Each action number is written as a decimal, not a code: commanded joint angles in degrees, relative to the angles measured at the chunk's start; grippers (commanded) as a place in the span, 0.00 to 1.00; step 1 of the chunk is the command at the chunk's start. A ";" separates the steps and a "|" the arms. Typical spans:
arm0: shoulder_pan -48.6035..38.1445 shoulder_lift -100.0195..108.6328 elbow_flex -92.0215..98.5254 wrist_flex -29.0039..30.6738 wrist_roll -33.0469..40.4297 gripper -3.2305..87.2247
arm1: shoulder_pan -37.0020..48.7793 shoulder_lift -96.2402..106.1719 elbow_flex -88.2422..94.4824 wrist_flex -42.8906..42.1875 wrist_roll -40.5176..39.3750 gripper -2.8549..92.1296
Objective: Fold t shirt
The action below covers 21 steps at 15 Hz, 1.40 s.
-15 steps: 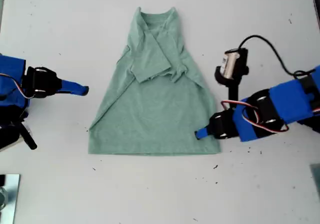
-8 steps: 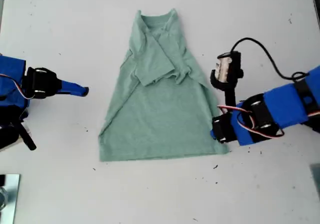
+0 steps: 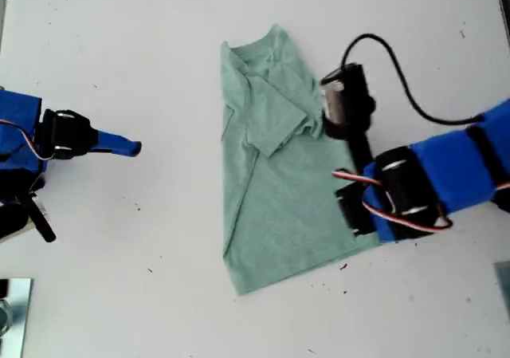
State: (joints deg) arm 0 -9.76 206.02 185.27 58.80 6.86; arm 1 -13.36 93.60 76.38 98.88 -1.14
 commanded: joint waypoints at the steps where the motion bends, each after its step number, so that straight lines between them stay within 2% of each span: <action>1: 0.53 -0.09 0.70 -0.09 -0.70 0.03 | -0.62 -5.71 -8.44 -0.09 -1.49 0.02; 4: 0.35 -0.09 0.70 -0.09 -0.70 0.03 | -0.53 -17.49 -9.14 -7.03 -2.29 0.02; 5: 0.44 -0.09 0.70 -0.09 -0.70 0.03 | -0.53 -19.86 -8.88 -13.10 -4.75 0.34; 6: 0.62 -0.09 0.70 -0.09 -0.79 0.03 | -0.44 -20.57 -8.88 -16.52 -5.36 0.43; 8: 1.49 -0.18 0.70 -0.09 -1.41 0.03 | -2.20 -15.73 -11.43 -13.71 -5.62 0.39; 10: 2.11 -0.26 0.70 -0.09 -1.58 0.03 | -4.92 -5.01 -13.10 -6.50 -4.66 0.38; 14: 2.20 -0.26 0.70 -0.09 -1.93 0.03 | -5.54 11.87 -11.43 0.35 -6.59 0.38; 17: 2.20 -0.26 0.70 0.00 -2.20 0.03 | 1.85 37.00 20.04 -0.88 -9.58 0.39; 18: 2.20 -0.26 0.70 0.00 -2.20 0.03 | 6.42 46.76 34.28 -2.81 -11.60 0.31; 19: 2.02 -0.26 0.70 0.09 -2.20 0.03 | 11.07 56.25 47.72 -6.94 -15.29 0.08; 20: 1.85 -0.18 0.70 0.09 -2.20 0.05 | 15.29 63.11 59.59 -11.25 -18.54 0.04; 21: 1.76 -0.18 0.70 0.09 -2.20 0.07 | 16.35 66.36 68.64 -15.12 -19.34 0.04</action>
State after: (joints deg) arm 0 -8.17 205.84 185.27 58.80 5.54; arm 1 0.79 152.93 131.92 88.59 -18.46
